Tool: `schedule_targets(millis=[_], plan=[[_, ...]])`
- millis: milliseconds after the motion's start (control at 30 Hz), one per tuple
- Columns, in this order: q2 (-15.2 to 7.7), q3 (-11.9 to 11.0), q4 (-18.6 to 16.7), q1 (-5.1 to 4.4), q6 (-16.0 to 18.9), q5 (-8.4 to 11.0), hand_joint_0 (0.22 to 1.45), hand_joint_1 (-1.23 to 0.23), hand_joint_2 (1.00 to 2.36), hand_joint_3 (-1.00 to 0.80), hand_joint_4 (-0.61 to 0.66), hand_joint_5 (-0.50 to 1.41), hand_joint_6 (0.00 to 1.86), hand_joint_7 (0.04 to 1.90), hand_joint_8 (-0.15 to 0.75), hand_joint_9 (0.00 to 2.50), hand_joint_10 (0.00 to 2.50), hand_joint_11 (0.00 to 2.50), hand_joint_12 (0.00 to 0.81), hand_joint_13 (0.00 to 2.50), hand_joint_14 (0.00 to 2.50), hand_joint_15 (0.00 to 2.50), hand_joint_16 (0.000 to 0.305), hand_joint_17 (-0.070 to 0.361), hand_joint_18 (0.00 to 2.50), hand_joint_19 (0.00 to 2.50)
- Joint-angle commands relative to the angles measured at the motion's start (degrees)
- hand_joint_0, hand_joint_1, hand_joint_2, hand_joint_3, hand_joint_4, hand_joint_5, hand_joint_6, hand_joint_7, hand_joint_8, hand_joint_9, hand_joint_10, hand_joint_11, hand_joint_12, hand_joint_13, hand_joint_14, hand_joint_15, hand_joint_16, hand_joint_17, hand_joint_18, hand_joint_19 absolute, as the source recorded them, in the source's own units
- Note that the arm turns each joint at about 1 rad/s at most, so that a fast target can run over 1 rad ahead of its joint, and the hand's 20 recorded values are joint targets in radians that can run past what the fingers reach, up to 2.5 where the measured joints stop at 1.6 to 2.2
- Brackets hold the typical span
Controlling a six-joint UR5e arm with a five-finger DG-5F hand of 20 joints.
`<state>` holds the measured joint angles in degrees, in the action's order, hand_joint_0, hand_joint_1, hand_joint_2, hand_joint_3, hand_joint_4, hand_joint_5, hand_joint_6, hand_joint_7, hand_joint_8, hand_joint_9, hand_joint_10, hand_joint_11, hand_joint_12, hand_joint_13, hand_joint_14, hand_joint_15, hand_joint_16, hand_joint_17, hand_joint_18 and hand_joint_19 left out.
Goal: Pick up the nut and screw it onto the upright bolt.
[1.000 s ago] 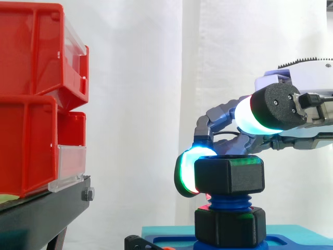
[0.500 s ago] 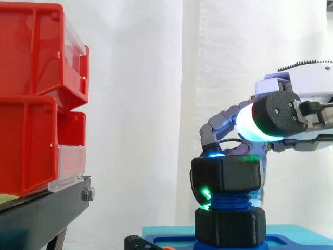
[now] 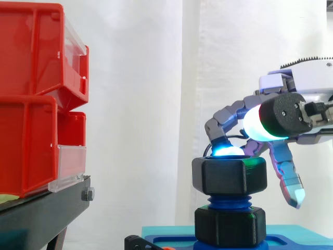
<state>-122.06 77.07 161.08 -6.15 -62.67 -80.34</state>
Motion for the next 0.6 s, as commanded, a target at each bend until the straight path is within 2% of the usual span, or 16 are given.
schedule_targets(millis=[0,300,400,500,533,567], plan=[[0.5,0.01,0.02,0.35,-0.61,-0.16,0.51,-0.46,1.0,-0.5,0.03,0.11,0.5,1.3,0.054,1.72,0.0,0.11,0.179,0.91,0.0,0.01,0.016,0.036,0.66,0.17],[0.59,-0.78,1.16,0.7,-0.78,-0.69,0.5,-0.46,1.0,-0.5,0.01,0.1,0.5,1.31,0.074,1.83,0.01,0.19,0.172,0.97,0.0,0.03,0.016,0.035,0.73,0.21],[1.03,-0.78,2.13,0.79,-0.78,-0.78,0.49,-0.44,1.0,-0.5,0.03,0.08,0.5,1.25,0.144,1.7,0.01,0.18,0.211,0.87,0.0,0.01,0.02,0.044,0.6,0.14],[2.35,-0.78,1.95,1.05,-1.05,-0.78,0.48,-0.42,1.0,-0.5,0.13,0.01,0.5,1.08,0.19,1.52,0.01,0.2,0.254,0.77,0.0,0.02,0.026,0.058,0.49,0.14],[2.96,-0.78,1.95,1.23,-1.4,-0.78,0.48,-0.41,1.0,-0.5,0.15,-0.03,0.5,0.95,0.191,1.43,0.01,0.2,0.27,0.75,0.0,0.04,0.028,0.064,0.47,0.15],[3.23,-3.33,1.34,1.93,-2.45,-1.31,0.48,-0.41,1.0,-0.5,0.13,-0.07,0.5,0.89,0.194,1.36,0.01,0.21,0.283,0.73,0.0,0.05,0.03,0.067,0.46,0.15]])
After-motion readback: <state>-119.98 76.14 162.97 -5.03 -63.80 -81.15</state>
